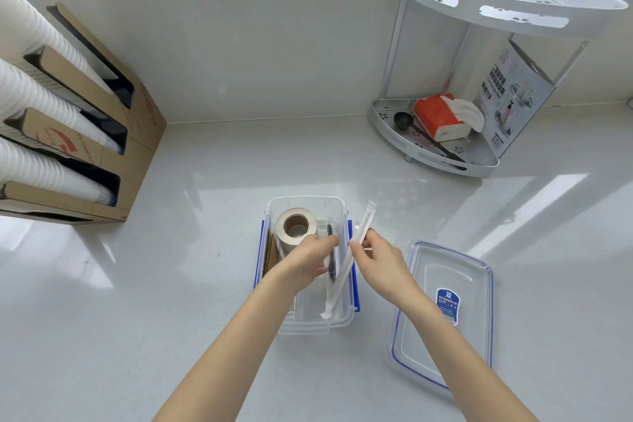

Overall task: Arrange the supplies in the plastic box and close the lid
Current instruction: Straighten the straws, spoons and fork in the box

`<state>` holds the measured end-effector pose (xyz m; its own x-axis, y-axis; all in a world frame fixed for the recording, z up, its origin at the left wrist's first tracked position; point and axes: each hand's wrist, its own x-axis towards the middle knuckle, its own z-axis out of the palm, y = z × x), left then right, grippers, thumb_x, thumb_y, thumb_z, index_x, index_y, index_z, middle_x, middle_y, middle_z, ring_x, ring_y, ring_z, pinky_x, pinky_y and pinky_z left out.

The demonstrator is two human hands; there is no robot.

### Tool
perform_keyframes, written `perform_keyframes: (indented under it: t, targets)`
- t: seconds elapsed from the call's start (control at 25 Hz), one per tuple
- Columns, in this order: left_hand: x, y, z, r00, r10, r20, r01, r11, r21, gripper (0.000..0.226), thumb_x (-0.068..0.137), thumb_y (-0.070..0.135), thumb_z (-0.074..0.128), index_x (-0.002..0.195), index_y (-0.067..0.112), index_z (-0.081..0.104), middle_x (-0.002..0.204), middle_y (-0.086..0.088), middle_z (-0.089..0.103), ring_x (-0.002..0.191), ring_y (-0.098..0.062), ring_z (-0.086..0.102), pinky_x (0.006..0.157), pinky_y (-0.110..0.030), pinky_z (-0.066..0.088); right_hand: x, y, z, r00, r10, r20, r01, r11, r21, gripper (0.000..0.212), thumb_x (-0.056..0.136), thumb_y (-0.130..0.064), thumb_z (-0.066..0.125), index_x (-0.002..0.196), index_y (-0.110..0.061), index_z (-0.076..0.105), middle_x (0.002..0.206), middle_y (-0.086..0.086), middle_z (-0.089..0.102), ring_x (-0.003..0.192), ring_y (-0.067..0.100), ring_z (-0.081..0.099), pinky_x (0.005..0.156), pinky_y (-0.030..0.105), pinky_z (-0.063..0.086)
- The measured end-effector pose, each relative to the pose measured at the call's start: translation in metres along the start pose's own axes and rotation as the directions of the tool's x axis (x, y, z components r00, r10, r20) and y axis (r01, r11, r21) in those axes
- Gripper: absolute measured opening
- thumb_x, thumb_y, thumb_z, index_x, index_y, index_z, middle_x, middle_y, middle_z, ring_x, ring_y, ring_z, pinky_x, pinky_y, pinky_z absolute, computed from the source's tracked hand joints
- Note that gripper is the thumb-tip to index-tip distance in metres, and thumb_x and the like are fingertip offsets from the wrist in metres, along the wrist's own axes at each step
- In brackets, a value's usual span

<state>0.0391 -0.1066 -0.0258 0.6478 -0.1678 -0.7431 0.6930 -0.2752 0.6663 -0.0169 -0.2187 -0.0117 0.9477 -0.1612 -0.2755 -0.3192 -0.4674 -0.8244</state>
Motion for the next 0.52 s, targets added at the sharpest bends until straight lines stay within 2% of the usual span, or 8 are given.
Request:
perform_keyframes:
  t: [0.08, 0.2, 0.28, 0.4, 0.52]
  targets:
    - [-0.0009, 0.0033, 0.0014, 1.0, -0.022, 0.022, 0.023, 0.998, -0.061, 0.031, 0.087, 0.018, 0.047, 0.115, 0.004, 0.041, 0.087, -0.011, 0.051, 0.09, -0.023, 0.054, 0.081, -0.03, 0.046, 0.0009, 0.002, 0.0043, 0.999, 0.045, 0.015, -0.045, 0.998, 0.043, 0.02, 0.095, -0.023, 0.041, 0.096, -0.007, 0.053, 0.092, 0.006, 0.058, 0.091, 0.028, 0.059, 0.086, 0.037, 0.051]
    - [-0.0013, 0.0042, 0.0018, 0.998, -0.051, 0.022, 0.052, 0.998, -0.046, 0.012, 0.087, 0.016, 0.046, 0.093, 0.006, 0.046, 0.072, -0.008, 0.047, 0.065, -0.017, 0.049, 0.065, -0.025, 0.044, 0.0002, 0.0035, 0.006, 0.998, 0.069, 0.002, -0.069, 0.996, 0.061, 0.023, 0.094, -0.022, 0.042, 0.099, -0.004, 0.054, 0.091, 0.008, 0.059, 0.095, 0.031, 0.062, 0.091, 0.048, 0.051]
    - [-0.0042, 0.0059, 0.0039, 0.996, -0.067, 0.066, 0.071, 0.996, -0.051, 0.009, 0.087, 0.014, 0.044, 0.08, 0.008, 0.047, 0.067, -0.006, 0.043, 0.058, -0.016, 0.045, 0.058, -0.023, 0.042, -0.0019, 0.0048, 0.0064, 0.998, 0.069, 0.004, -0.069, 0.995, 0.066, 0.02, 0.094, -0.023, 0.042, 0.099, -0.007, 0.054, 0.093, 0.009, 0.06, 0.095, 0.032, 0.062, 0.091, 0.048, 0.051]
    - [-0.0076, 0.0081, 0.0086, 0.994, -0.057, 0.093, 0.062, 0.997, -0.044, 0.018, 0.089, 0.007, 0.04, 0.074, 0.009, 0.05, 0.065, -0.005, 0.049, 0.053, -0.014, 0.05, 0.052, -0.022, 0.043, -0.0033, 0.0037, 0.0055, 0.998, 0.067, 0.011, -0.067, 0.996, 0.06, 0.024, 0.094, -0.023, 0.041, 0.104, -0.007, 0.055, 0.097, 0.011, 0.063, 0.095, 0.031, 0.063, 0.091, 0.047, 0.052]
    - [-0.0057, 0.0059, 0.0092, 0.993, -0.028, 0.115, 0.028, 1.0, 0.005, 0.018, 0.089, 0.006, 0.04, 0.081, 0.005, 0.055, 0.069, -0.007, 0.053, 0.056, -0.014, 0.053, 0.054, -0.022, 0.043, -0.0033, 0.0042, 0.0046, 0.997, 0.072, 0.013, -0.073, 0.997, 0.034, 0.025, 0.095, -0.023, 0.041, 0.105, -0.006, 0.056, 0.101, 0.012, 0.064, 0.096, 0.03, 0.064, 0.091, 0.044, 0.052]
